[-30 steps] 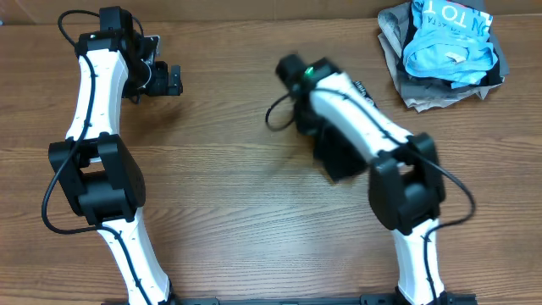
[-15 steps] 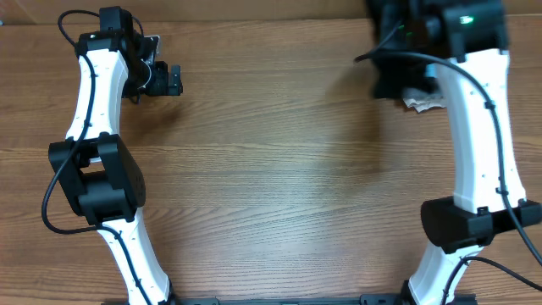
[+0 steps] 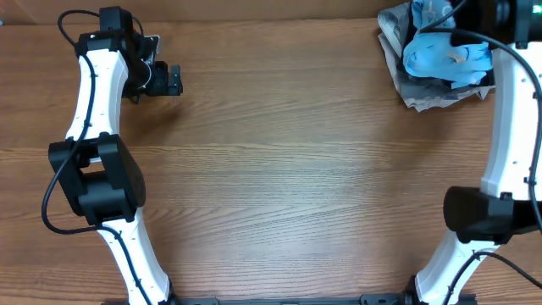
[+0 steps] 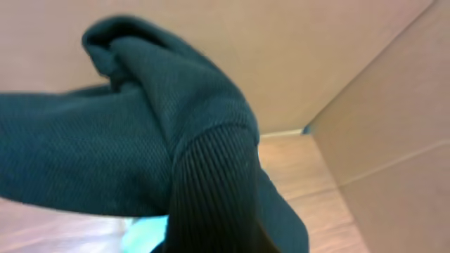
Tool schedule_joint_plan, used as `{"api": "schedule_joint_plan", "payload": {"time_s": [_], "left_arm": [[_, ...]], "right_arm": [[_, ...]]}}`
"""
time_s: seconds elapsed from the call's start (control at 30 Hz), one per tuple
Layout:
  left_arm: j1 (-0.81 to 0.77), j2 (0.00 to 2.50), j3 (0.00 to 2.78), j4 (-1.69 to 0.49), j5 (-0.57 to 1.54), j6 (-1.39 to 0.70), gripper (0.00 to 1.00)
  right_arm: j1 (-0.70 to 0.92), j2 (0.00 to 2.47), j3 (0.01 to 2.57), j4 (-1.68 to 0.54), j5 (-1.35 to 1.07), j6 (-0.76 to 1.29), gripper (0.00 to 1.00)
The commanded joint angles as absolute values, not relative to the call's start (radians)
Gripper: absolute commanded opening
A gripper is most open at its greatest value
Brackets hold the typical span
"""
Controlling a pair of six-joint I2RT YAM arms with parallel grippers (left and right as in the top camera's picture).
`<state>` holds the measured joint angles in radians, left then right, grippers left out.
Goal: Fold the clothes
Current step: 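Lower the black bundle onto the clothes stack and open the right gripper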
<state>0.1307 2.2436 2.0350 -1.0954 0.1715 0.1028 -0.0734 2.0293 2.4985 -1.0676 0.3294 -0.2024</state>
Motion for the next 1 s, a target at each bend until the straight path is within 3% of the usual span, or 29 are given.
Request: {"api": "schedule_joint_plan", "payload": {"time_s": [0.0,0.33,0.9,0.93,0.97], "left_arm": [[0.124,2.257,2.03,-1.085,0.181,0.089,1.0],[0.124,2.257,2.03,-1.071,0.181,0.08,1.0],[0.124,2.257,2.03,-1.063,0.181,0.081,1.0],[0.124,2.257,2.03,-1.062,0.181,0.081,1.0],[0.124,2.257,2.03,-1.061,0.181,0.081,1.0]], "right_arm": [[-0.12,2.059,2.534,-1.02,0.364,-0.289,0.04],[-0.203,2.17,2.532,-0.89,0.362,-0.312,0.04],[-0.153,2.35,2.532,-0.922,0.239,-0.253,0.04],[-0.144,2.35,2.532,-0.927,0.225,-0.244,0.05],[-0.134,2.35,2.532,-0.934,0.212,-0.23,0.18]]}}
